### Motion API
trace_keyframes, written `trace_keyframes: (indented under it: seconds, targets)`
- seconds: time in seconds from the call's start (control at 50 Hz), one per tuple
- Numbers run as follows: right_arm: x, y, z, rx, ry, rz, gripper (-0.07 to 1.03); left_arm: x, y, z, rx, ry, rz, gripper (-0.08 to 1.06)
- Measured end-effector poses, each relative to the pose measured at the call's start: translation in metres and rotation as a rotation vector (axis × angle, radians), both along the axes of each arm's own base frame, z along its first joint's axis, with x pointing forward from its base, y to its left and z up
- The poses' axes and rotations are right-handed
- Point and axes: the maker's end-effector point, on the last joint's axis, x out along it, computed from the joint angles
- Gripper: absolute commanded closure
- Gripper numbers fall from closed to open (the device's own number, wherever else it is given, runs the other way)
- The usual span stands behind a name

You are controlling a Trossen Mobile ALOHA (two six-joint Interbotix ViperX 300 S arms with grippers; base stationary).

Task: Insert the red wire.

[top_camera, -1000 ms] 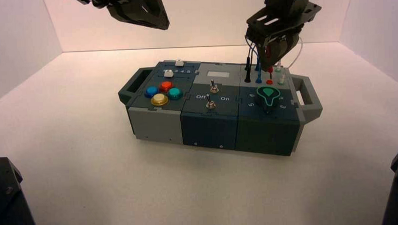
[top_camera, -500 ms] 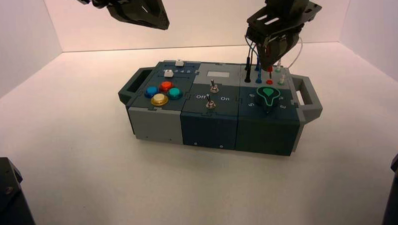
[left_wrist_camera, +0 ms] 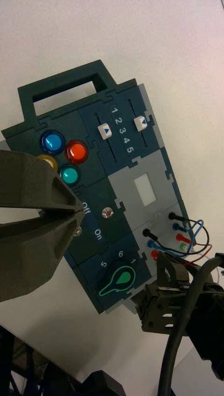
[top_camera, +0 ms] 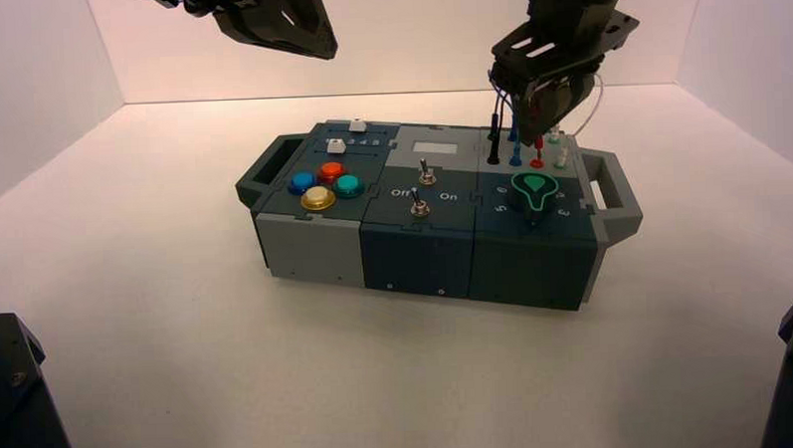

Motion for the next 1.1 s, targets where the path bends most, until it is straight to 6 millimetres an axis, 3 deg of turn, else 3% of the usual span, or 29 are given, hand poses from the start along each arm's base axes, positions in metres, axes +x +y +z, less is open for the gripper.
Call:
trace_keyframes:
  seconds: [1.1]
  targets:
    - [0.0035,0.0006,-0.0002,0.008,-0.013,-0.003,0.99,0.0008,0.0007,0.0,0.003,-0.003,0.001,1.01]
